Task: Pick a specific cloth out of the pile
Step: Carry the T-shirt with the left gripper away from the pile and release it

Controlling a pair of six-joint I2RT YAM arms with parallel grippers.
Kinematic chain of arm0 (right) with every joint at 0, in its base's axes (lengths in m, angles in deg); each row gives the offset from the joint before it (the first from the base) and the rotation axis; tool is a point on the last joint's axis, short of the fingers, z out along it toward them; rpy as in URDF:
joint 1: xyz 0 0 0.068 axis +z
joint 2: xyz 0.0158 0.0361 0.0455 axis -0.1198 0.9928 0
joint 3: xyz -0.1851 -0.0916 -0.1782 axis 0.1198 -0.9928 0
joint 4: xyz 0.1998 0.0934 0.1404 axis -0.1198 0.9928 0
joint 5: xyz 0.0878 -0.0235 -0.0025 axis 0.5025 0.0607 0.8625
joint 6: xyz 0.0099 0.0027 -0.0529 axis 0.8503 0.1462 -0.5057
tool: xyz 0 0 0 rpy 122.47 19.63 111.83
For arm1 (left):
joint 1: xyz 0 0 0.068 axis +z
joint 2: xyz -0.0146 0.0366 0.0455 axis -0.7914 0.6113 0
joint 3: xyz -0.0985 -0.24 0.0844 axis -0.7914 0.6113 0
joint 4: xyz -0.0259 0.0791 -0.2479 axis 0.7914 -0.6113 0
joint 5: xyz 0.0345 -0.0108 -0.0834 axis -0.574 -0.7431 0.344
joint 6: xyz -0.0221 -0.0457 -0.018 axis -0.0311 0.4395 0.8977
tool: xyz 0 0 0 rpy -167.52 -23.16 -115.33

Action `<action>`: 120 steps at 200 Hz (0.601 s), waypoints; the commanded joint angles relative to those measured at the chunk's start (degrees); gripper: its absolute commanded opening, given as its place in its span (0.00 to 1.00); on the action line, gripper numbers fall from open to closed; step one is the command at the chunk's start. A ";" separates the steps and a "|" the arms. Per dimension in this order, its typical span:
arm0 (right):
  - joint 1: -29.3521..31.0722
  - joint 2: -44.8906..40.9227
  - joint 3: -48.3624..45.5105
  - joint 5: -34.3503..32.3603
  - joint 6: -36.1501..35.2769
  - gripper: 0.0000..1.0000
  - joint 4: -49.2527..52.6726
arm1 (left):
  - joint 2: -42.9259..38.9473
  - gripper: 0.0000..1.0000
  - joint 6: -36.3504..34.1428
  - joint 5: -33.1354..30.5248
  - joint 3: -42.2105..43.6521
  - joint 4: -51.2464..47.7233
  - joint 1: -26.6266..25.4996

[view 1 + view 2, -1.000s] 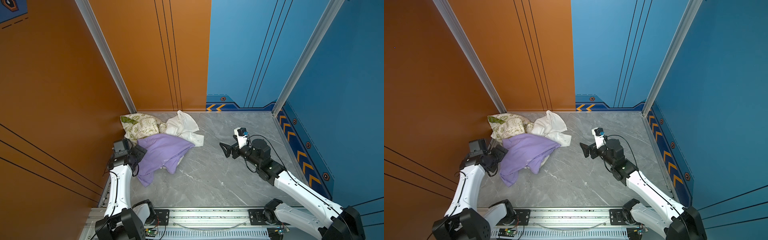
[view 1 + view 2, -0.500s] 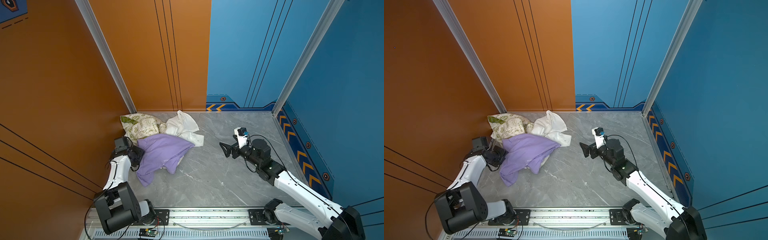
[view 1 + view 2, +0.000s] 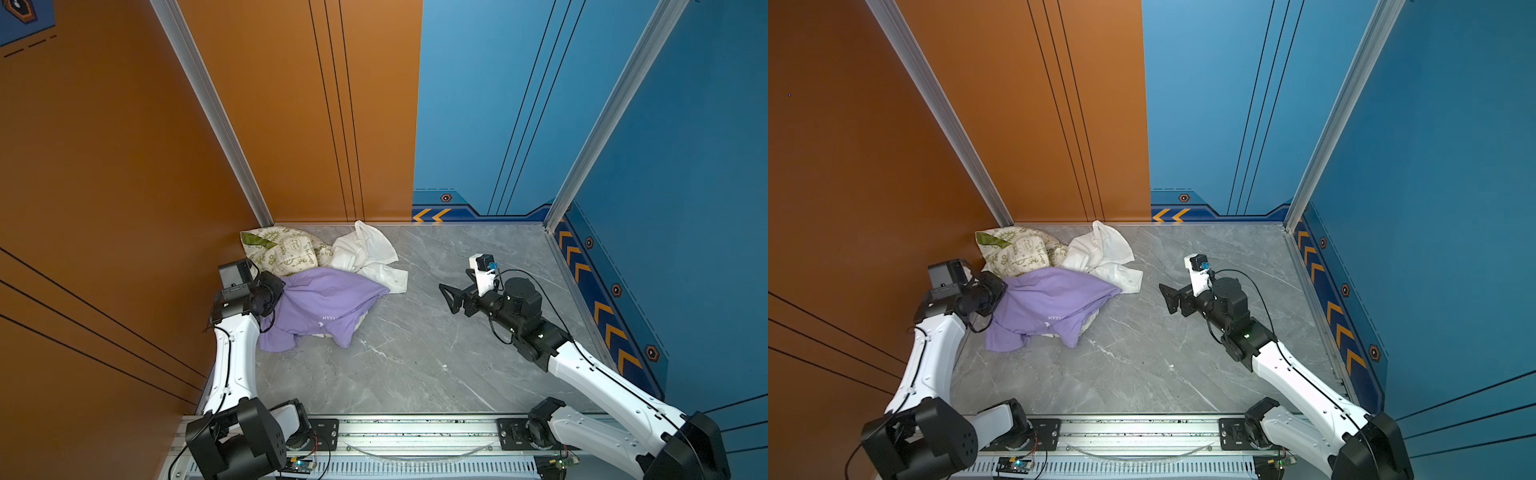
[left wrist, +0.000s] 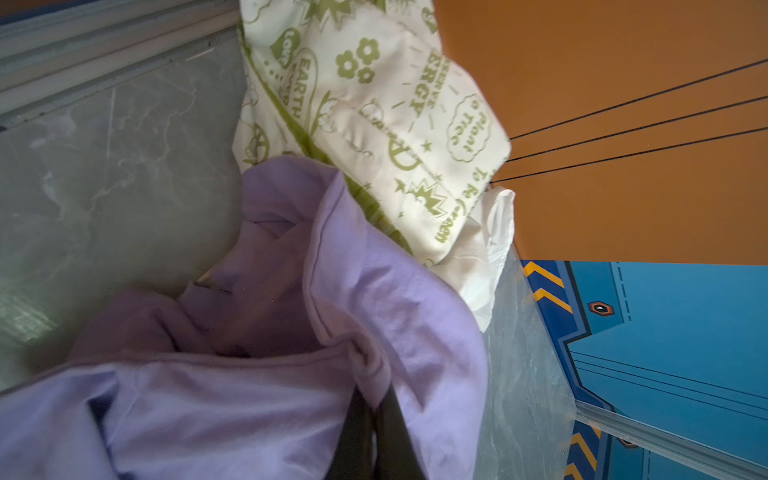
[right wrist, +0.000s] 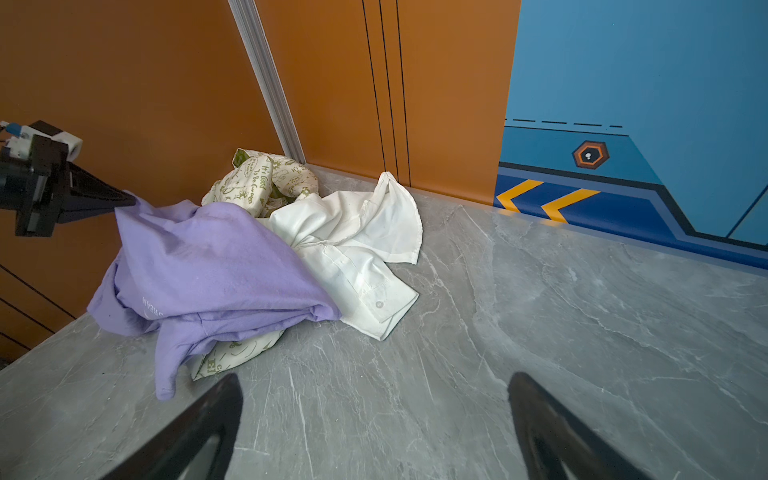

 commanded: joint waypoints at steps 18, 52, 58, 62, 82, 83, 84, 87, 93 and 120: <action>-0.40 0.06 -0.67 1.04 1.50 1.00 -1.45 | -1.38 0.00 -3.29 -3.31 -8.88 -0.50 -7.23; -0.40 -0.39 -0.68 1.02 1.69 1.00 -1.18 | 1.04 0.00 -7.40 -8.76 -16.77 -1.02 -18.91; -0.40 -0.49 -0.68 1.02 1.70 1.00 -1.10 | 1.84 0.00 -8.25 -9.48 -18.25 -1.03 -21.21; -0.44 -0.56 -0.68 1.02 1.72 1.00 -1.03 | 2.44 0.00 -8.78 -9.79 -19.18 -1.08 -22.73; -0.49 -0.85 -0.71 0.86 1.68 1.00 -0.84 | 6.23 0.00 -10.89 -10.55 -24.18 -1.40 -30.36; -0.49 -0.89 -0.69 0.85 1.68 1.00 -0.79 | 6.44 0.00 -10.99 -10.60 -24.44 -1.43 -30.69; -0.49 -0.91 -0.69 0.90 1.68 1.00 -0.82 | 6.69 0.00 -11.13 -10.58 -24.66 -1.54 -31.03; -0.49 -0.98 -0.68 0.78 1.72 1.00 -0.76 | 7.43 0.00 -11.51 -10.66 -25.59 -1.62 -32.25; -0.55 -1.10 -0.73 0.62 1.71 1.00 -0.70 | 8.95 0.00 -12.29 -10.97 -27.33 -1.94 -34.61; -0.63 -2.54 -0.81 -2.17 1.62 1.00 0.03 | 16.26 0.00 -15.18 -13.13 -35.69 -3.17 -45.41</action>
